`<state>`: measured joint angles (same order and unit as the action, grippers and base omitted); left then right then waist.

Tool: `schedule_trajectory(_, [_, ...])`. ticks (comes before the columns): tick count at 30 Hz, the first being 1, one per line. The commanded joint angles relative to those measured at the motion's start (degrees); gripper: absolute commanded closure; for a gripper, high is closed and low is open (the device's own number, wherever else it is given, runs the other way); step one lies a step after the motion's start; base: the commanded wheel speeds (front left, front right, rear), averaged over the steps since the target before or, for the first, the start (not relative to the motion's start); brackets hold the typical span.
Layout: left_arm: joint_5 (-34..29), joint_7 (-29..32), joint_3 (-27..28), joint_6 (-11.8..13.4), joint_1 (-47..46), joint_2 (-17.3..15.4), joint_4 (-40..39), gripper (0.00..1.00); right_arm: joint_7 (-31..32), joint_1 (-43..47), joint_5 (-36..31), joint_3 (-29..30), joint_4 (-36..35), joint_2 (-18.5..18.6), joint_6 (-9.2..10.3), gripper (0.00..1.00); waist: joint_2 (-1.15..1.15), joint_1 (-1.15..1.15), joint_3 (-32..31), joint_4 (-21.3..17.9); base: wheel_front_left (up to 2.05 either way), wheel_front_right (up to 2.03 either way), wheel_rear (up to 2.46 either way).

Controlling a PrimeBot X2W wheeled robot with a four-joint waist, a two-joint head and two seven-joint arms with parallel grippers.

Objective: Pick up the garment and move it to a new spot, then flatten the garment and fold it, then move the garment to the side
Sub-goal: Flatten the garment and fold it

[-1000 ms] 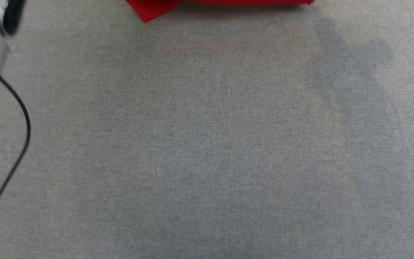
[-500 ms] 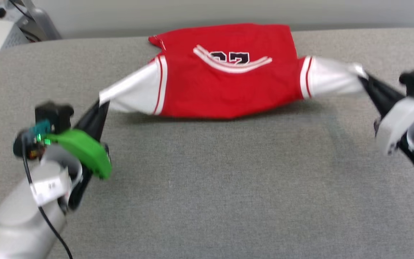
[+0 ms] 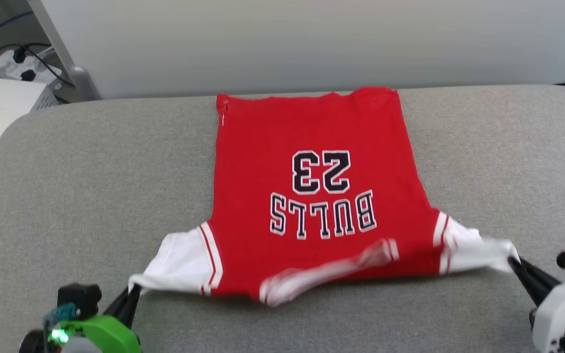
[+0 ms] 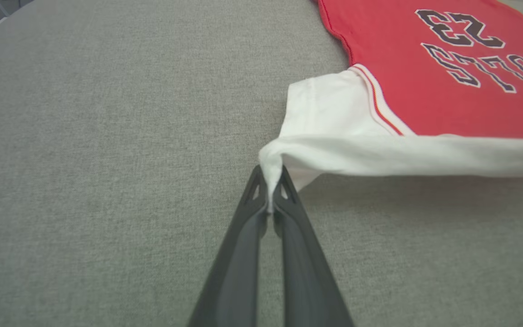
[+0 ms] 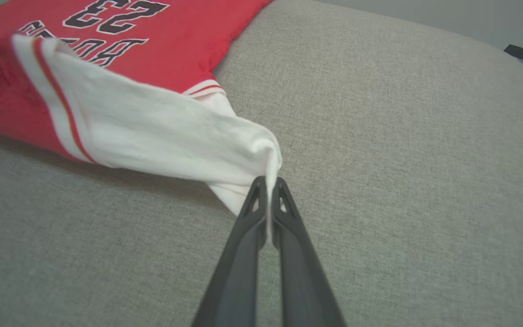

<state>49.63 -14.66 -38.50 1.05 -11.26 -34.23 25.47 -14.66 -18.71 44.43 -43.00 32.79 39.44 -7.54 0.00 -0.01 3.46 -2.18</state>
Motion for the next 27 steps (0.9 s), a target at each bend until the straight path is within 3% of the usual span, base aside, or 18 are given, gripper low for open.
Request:
schedule_trajectory(1, [-0.08,-0.33,0.69,0.63,2.18,-0.20,0.54,1.00,-0.33,2.73,-0.33,1.77,0.03,-0.05,0.05,1.00,0.00,0.01,-0.95,0.00,0.00,0.00,0.00])
schedule_trajectory(10, [-1.68,-0.33,4.19,1.71,9.50,2.07,0.68,1.00,-0.33,16.97,-2.73,13.50,-2.00,-2.98,0.05,1.00,0.00,0.01,-1.73,0.81,0.00,0.00,0.00])
schedule_trajectory(17, [-3.78,-0.34,6.67,1.24,10.86,4.10,0.57,1.00,2.24,21.85,-5.62,19.48,-4.89,-5.26,0.05,1.00,0.00,0.01,-1.56,1.07,0.00,0.00,0.00])
schedule_trajectory(18, [-4.19,-0.34,7.09,1.17,10.88,4.42,0.50,1.00,2.98,22.03,-6.10,20.33,-5.52,-5.58,0.05,0.80,0.00,0.01,-1.47,1.04,0.00,0.00,0.00])
schedule_trajectory(19, [-4.61,-0.34,7.43,1.07,10.89,4.70,0.42,1.00,3.66,22.05,-6.64,21.24,-6.21,-5.83,0.05,0.45,0.00,0.01,-1.37,1.00,0.00,0.00,0.00])
schedule_trajectory(20, [-4.99,-0.34,7.70,0.96,10.84,4.88,0.29,1.00,4.15,21.96,-7.13,21.97,-6.81,-5.97,0.05,0.00,0.00,0.01,-1.20,0.96,0.00,0.00,0.00])
schedule_trajectory(27, [-8.66,-0.34,10.08,0.76,10.00,6.14,-2.44,1.00,6.32,19.82,-11.66,29.57,-14.10,-5.30,0.05,0.00,0.00,0.01,0.05,1.51,0.00,0.00,0.00])
